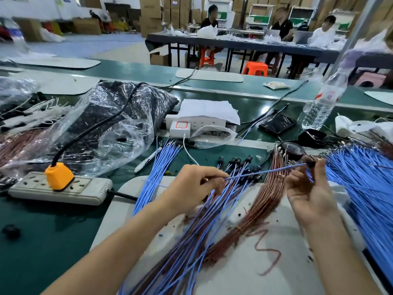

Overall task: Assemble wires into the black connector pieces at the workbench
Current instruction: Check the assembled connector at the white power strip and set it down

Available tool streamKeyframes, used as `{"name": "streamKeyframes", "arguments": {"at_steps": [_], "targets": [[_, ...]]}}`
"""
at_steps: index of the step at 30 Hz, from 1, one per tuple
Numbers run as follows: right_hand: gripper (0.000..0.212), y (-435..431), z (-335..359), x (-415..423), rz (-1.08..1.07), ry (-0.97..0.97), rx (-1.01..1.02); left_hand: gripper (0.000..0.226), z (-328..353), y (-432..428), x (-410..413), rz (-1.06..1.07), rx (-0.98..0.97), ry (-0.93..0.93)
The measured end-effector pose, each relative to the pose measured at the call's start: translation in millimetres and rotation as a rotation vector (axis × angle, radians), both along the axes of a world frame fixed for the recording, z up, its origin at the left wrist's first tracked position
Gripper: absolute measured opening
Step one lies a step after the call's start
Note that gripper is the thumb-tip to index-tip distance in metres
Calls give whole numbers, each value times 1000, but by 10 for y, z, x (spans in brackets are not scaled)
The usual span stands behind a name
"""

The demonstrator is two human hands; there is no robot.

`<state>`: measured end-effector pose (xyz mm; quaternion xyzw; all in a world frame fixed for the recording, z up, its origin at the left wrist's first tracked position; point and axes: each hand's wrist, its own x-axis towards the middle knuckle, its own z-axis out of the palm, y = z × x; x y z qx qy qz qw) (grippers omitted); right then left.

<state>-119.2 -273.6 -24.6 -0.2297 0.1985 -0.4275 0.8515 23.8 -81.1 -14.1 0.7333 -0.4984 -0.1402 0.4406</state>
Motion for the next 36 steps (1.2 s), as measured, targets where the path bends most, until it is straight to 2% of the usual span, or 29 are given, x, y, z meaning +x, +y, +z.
{"name": "streamKeyframes", "arguments": {"at_steps": [5,8,11,15,17,20,24,28,32,36], "targets": [[23,24,-86,30,-54,264,-126,16,279,449,-156,-297,447,66],[7,91,-108,99,-94,352,-276,13,389,795,-187,-388,613,4],[11,157,-153,159,-107,360,-400,13,440,917,45,-159,584,-188],[22,238,-184,203,68,408,-388,15,485,870,854,429,449,-474],[26,253,-195,210,121,448,-461,17,503,808,1310,607,545,-493],[39,305,-196,218,159,561,-653,24,337,675,1695,610,688,-480],[40,400,-192,198,156,696,-940,46,0,514,1884,577,635,-463],[40,461,-243,221,77,963,-1378,57,-171,514,2010,668,646,-440],[40,472,-217,240,47,997,-1425,51,-150,519,2050,665,579,-530],[37,471,-222,226,35,1015,-1445,35,6,568,1990,638,710,-456]]}}
